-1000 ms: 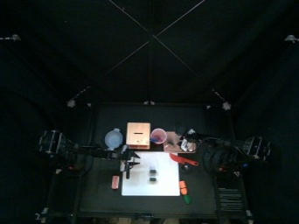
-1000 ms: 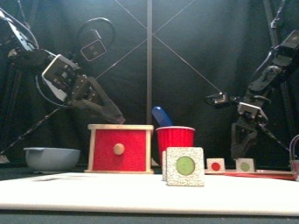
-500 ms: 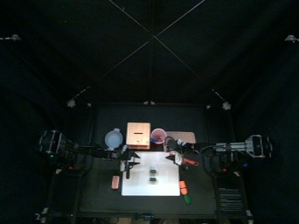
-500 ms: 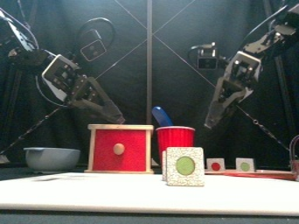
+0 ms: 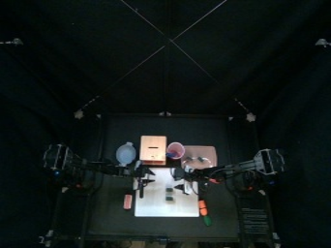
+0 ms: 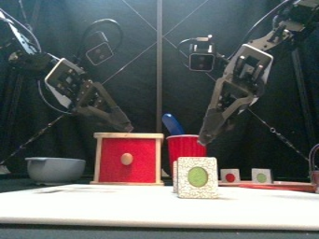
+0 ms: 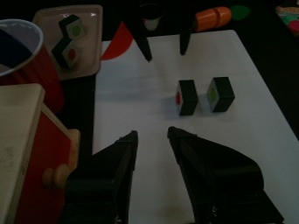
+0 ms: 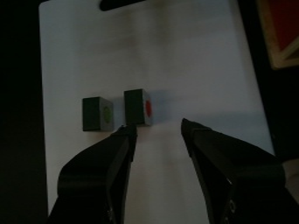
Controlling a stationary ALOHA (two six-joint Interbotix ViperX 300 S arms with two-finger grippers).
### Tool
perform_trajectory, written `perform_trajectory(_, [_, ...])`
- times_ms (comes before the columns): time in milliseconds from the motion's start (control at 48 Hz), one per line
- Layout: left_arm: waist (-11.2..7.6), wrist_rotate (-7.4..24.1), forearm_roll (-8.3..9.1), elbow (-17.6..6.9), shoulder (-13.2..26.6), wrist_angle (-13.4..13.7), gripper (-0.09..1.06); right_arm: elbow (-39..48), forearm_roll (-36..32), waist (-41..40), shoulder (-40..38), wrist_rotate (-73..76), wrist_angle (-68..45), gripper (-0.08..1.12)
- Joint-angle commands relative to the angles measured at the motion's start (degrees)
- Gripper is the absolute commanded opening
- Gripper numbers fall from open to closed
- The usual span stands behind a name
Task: Place sushi on board then cut the sushi with the knife then place the pieces on the plate
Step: Place the 4 sushi pieces on the plate
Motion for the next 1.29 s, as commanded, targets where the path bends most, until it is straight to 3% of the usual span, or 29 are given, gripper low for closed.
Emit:
perform_trajectory(21, [0.09, 0.0, 0.00, -0.9, -0.4, -0.2, 0.75, -3.3, -0.3, 0.7, 1.6, -0.2, -0.4, 0.82])
perform_trajectory(688, [0.00, 0.0, 0.00, -0.3, -0.4, -0.2, 0.75, -9.4, -0.7, 2.3, 12.0, -0.1, 0.1, 0.80])
perform_trajectory(875, [0.00, 0.0, 0.00, -0.3, -0.4, -0.2, 0.75, -9.5, -0.7, 2.0, 12.0, -0.1, 0.1, 0.66])
perform_trajectory(979, [0.00, 0.0, -0.09, -0.3, -0.4, -0.2, 0.75, -8.7, -0.5, 1.9, 10.8, 0.0, 0.4, 0.58])
perform_trajectory(1292, [-0.09, 0.0, 0.00, -0.2, -0.4, -0.2, 0.75, -0.6, -0.6, -5.4, -2.0, 0.2, 5.2, 0.59])
